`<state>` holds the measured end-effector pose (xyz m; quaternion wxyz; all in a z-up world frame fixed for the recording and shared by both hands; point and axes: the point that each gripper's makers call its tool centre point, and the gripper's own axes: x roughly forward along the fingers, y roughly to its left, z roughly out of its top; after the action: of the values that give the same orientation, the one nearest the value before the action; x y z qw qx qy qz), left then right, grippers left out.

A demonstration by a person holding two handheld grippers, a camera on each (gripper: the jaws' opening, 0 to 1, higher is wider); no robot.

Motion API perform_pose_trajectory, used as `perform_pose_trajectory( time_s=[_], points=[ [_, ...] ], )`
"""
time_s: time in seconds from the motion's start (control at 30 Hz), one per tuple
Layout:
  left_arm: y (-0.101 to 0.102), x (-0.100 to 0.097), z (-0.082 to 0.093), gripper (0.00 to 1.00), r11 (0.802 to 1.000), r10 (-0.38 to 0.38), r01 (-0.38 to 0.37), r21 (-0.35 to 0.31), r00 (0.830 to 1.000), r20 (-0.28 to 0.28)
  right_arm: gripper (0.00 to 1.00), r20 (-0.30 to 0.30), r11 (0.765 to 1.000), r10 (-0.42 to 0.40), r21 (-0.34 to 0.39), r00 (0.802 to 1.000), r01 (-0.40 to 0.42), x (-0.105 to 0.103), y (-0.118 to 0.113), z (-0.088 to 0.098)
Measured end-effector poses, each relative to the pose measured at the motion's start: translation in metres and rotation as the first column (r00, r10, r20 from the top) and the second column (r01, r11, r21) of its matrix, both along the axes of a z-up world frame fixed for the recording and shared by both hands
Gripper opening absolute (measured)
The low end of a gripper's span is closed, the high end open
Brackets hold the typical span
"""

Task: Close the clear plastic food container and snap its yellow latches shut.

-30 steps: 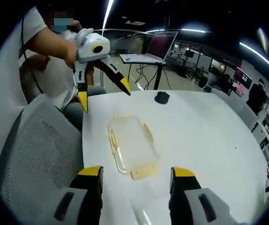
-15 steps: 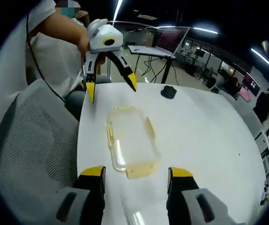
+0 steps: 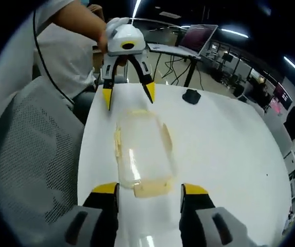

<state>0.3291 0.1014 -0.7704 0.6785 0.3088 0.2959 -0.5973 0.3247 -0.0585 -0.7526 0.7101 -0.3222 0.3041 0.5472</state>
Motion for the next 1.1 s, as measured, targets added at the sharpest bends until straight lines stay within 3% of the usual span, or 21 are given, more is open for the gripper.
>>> perform_pose_trajectory(
  time_s=[0.43, 0.53, 0.67, 0.73, 0.9, 1.1],
  points=[
    [0.012, 0.008, -0.02, 0.52, 0.996, -0.034, 0.035, 0.084, 0.999, -0.013, 0.39, -0.022, 0.998, 0.047, -0.051, 0.999, -0.048, 0.006, 0.0, -0.018],
    [0.011, 0.008, -0.02, 0.51, 0.995, -0.058, 0.058, 0.078, 0.998, -0.01, 0.37, -0.016, 0.994, 0.076, -0.075, 0.997, -0.077, 0.008, 0.0, -0.023],
    [0.011, 0.011, -0.02, 0.5, 0.994, -0.067, 0.067, 0.086, 0.998, -0.008, 0.38, -0.058, 0.993, 0.081, -0.08, 0.995, -0.086, 0.005, 0.002, -0.028],
    [0.011, 0.013, -0.021, 0.49, 0.994, -0.067, 0.067, 0.089, 0.998, -0.009, 0.37, -0.04, 0.991, 0.096, -0.09, 0.995, -0.1, 0.006, 0.004, -0.028],
    [0.013, 0.013, -0.027, 0.46, 0.99, -0.075, 0.077, 0.118, 0.997, -0.022, 0.38, -0.05, 0.987, 0.113, -0.11, 0.992, -0.118, 0.007, 0.004, -0.035],
    [0.007, 0.015, -0.027, 0.42, 0.991, -0.084, 0.086, 0.107, 0.996, -0.022, 0.37, -0.075, 0.984, 0.116, -0.13, 0.99, -0.125, 0.01, 0.0, -0.043]
  ],
)
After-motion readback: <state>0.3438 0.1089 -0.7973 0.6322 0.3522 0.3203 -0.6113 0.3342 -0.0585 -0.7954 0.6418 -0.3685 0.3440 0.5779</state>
